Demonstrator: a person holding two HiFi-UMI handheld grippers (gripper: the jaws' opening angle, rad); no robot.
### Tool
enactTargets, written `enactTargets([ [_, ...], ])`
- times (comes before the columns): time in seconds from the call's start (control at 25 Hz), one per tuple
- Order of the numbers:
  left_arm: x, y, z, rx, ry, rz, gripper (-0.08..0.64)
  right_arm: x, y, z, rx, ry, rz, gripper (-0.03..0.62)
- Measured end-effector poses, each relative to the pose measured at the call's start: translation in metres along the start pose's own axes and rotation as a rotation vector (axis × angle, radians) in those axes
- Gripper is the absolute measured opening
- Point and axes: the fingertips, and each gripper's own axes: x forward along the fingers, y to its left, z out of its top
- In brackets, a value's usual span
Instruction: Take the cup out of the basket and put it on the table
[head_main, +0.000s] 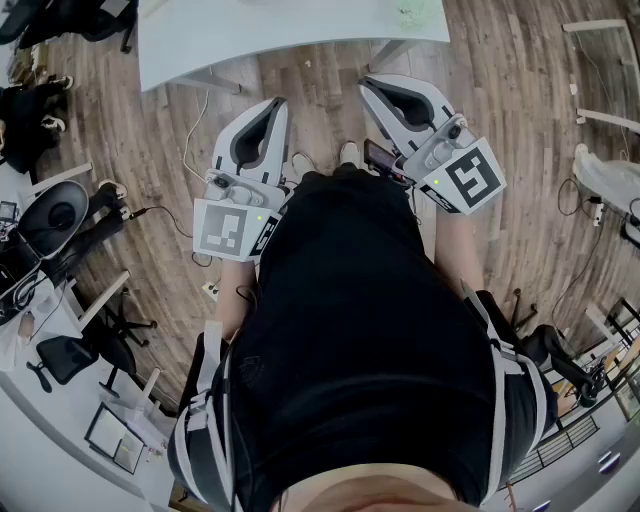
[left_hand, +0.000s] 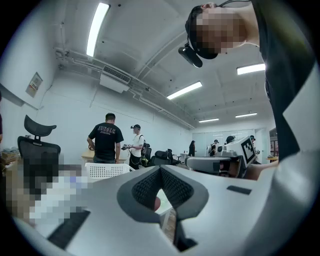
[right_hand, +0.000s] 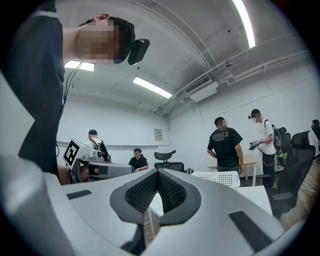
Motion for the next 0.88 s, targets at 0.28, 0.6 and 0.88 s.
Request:
enactTargets([
  [0.28, 0.006, -0.008, -0.004, -0.017, 0.005, 0.013, 0.017, -0.011, -0.008, -0.002, 0.059, -0.021, -0.016, 0.018],
  [0.6, 0.008, -0.015, -0.006, -0.044, -0.002, 0.059, 0.017, -0.021, -0.014, -0.004, 0.086, -0.021, -0.015, 0.018],
  [0.88, 0.021, -0.027, -0.003, -0.064, -0.042, 0.118, 0.017, -0.035, -0.025, -0.004, 0.062, -0.015, 0.0, 0.018],
])
